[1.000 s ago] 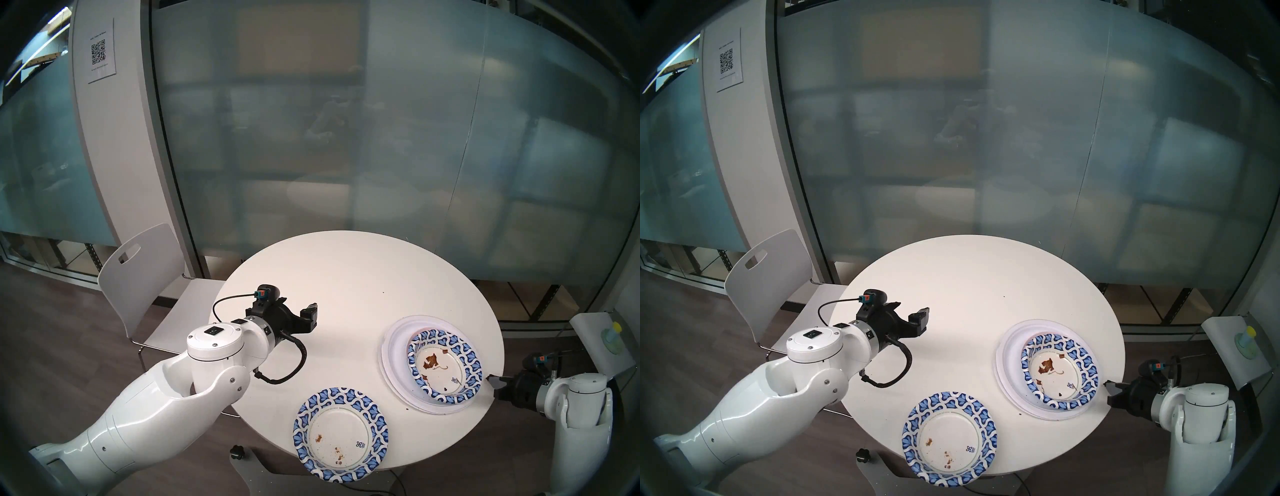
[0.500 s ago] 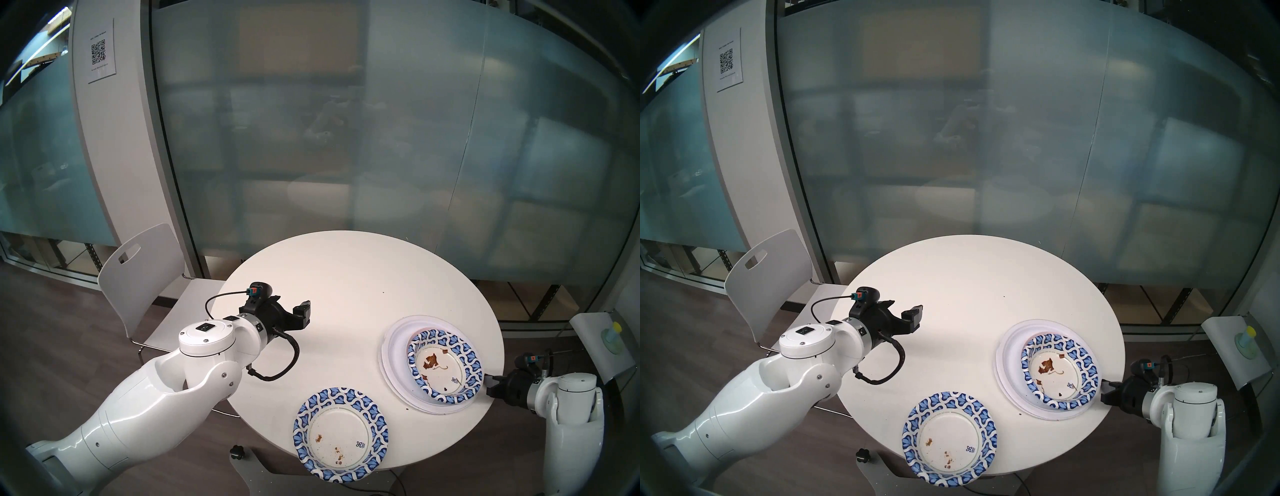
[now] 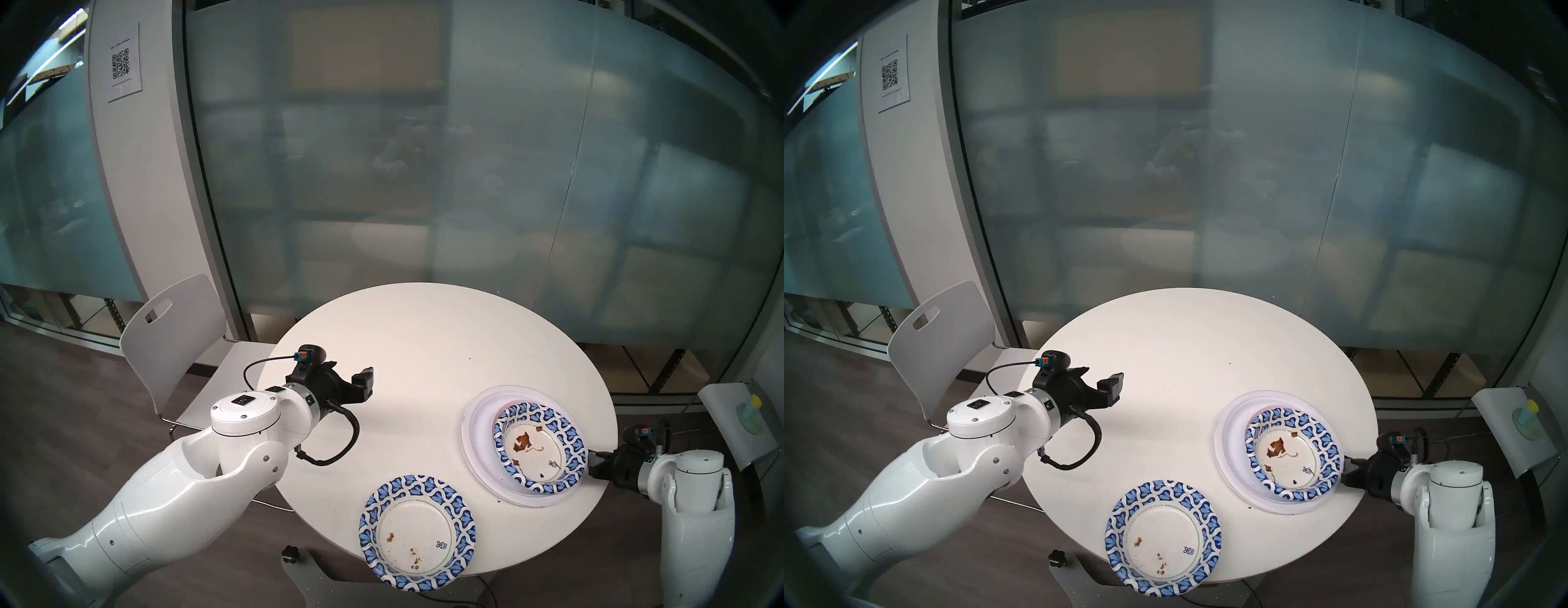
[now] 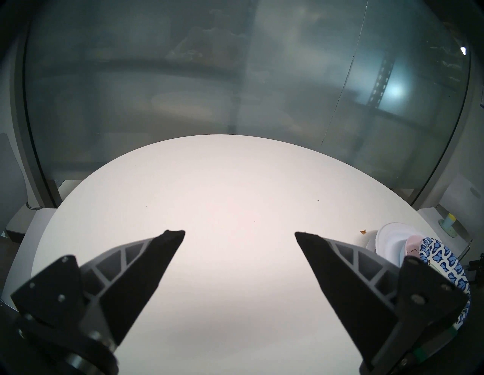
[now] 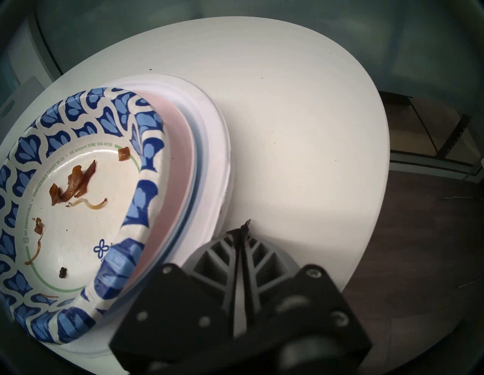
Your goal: Stack the plates into one stack
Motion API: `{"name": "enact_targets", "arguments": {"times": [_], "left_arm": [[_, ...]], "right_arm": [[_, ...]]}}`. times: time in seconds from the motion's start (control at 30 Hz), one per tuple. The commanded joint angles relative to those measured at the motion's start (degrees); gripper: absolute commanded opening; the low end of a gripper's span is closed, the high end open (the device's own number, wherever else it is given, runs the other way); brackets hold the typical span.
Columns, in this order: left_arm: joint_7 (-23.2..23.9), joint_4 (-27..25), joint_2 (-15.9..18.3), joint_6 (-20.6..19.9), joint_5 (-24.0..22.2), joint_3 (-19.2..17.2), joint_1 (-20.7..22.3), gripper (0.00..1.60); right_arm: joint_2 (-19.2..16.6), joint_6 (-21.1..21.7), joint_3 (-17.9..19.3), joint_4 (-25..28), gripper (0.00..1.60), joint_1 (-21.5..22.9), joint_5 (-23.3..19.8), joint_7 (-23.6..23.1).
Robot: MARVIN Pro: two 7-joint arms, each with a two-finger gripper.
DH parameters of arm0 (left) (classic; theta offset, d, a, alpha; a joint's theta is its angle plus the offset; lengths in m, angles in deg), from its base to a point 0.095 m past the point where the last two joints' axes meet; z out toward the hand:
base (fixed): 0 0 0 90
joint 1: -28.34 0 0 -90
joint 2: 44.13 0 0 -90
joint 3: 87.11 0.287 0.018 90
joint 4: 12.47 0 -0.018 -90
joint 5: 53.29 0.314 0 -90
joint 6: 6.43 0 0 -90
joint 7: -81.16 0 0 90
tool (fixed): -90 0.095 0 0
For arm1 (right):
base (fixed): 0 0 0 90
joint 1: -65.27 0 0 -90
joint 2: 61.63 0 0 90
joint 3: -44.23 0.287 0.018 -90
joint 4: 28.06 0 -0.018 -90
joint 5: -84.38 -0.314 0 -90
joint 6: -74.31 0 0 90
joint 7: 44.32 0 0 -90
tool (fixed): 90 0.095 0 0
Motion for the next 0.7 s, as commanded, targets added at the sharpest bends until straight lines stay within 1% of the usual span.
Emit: {"name": "enact_targets", "arguments": {"times": [0.0,0.2,0.67], "left_arm": [[-0.14,-1.18,0.33,0.74,0.01,-0.94,-0.02,1.60],[-0.27,-1.25,0.54,0.83,-0.24,-1.07,0.00,1.60],[-0.55,-1.15,1.17,1.20,-0.92,-1.51,-0.06,1.60]], "right_arm": [[-0.52,0.22,-1.37,0.70,0.43,2.51,-0.12,0.04],[-0.76,0.39,-3.48,0.08,0.45,4.55,0.05,0.74],[0.34,0.70,-8.42,-1.35,0.45,9.14,0.18,3.64]]}}
